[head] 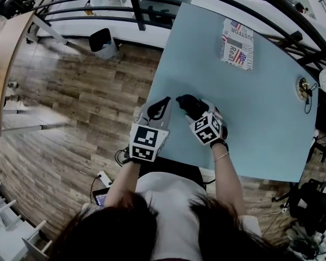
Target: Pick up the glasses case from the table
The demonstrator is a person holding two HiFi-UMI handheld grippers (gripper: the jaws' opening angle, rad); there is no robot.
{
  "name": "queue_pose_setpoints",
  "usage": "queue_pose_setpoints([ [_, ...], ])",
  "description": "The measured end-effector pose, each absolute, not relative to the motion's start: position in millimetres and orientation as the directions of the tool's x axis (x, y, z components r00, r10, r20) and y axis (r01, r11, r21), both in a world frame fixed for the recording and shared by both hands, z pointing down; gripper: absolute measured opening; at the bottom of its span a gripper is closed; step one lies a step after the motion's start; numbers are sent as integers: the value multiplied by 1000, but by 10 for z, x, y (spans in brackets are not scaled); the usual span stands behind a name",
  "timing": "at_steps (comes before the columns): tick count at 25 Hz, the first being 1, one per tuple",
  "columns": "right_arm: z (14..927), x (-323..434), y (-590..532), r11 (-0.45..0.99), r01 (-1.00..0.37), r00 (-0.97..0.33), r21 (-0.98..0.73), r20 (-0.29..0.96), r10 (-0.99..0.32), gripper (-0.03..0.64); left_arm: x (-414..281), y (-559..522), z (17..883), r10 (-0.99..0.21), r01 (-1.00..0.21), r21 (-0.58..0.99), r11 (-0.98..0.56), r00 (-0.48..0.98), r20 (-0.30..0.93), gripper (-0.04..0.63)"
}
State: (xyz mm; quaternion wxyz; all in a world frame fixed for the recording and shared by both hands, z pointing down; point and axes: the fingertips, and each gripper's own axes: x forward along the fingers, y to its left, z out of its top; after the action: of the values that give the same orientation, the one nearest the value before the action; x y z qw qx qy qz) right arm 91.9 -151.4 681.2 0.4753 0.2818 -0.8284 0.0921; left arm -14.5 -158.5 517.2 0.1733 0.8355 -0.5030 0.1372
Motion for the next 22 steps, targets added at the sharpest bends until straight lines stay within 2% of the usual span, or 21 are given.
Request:
queue_pose_setpoints([
  [22,6646,880,-1432,810,-579,-419,88,821,-389,322,-273,-1552,5061,-812,-896,123,-426,439,384,57],
])
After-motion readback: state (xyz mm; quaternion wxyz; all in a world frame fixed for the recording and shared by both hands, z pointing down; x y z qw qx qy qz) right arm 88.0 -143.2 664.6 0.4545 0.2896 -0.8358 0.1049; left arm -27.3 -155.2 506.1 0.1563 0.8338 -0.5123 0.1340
